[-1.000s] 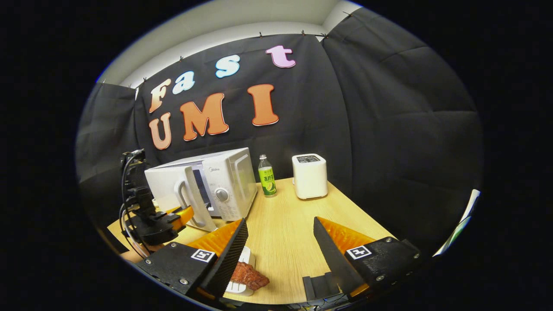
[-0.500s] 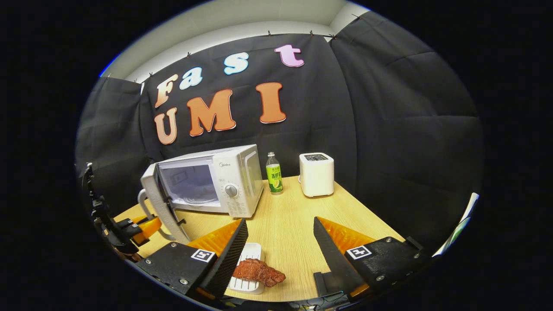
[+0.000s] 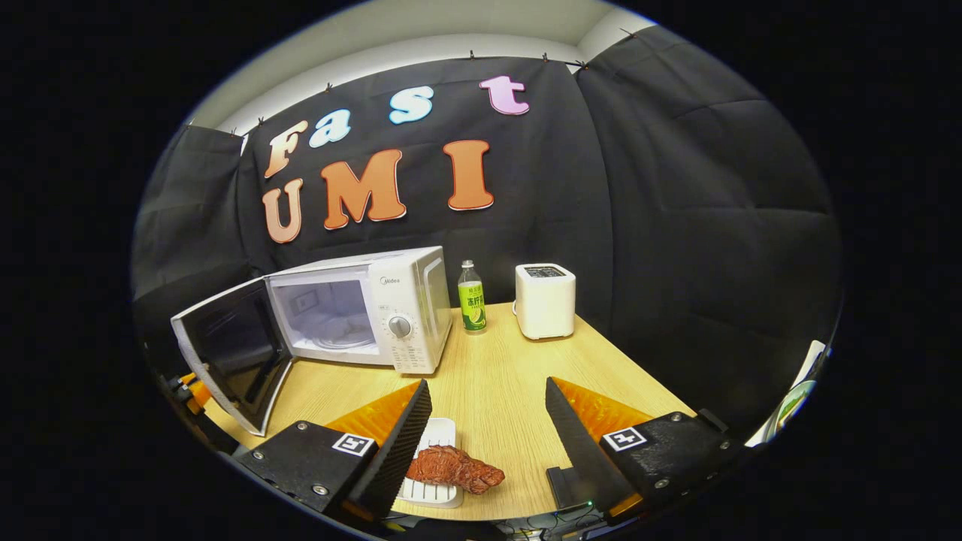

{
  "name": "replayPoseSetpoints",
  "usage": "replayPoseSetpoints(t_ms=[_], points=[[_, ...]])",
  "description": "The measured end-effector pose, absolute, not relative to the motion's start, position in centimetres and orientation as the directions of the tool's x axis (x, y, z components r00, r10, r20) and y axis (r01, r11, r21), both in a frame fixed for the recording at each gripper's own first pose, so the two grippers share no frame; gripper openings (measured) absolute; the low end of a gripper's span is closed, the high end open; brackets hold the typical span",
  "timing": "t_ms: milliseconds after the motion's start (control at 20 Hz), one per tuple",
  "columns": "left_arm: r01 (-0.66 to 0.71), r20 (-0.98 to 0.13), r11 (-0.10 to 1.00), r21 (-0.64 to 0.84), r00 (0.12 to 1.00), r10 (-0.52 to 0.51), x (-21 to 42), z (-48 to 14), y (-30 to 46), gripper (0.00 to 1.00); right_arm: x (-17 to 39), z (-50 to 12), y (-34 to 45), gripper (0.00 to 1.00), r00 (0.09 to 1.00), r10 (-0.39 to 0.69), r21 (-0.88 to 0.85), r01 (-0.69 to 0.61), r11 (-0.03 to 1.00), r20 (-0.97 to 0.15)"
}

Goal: Open the microwave oven with the left hand, put the food in, and close the microwave oven.

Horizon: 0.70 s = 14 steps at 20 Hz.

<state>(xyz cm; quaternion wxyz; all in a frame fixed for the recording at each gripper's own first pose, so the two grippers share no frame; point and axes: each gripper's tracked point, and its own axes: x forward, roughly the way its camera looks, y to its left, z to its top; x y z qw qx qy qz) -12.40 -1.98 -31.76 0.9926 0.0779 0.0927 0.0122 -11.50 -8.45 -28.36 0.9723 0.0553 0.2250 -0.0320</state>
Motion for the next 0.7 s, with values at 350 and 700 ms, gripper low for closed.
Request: replayPoseSetpoints(t_ms=[350, 700], points=[[0.014, -0.152, 0.994, 0.105, 0.988, 0.002, -13.2, -31.4, 4.7, 0.14, -11.6, -29.4, -7.5, 0.95, 0.878, -0.077, 0.067, 0.123, 0.99, -0.473], [0.075, -0.172, 0.99, 0.122, 0.984, -0.053, -12.8, -31.2, 8.8, 0.44, -13.1, -31.6, -8.5, 0.95, 0.842, -0.137, 0.055, 0.194, 0.979, -0.522]])
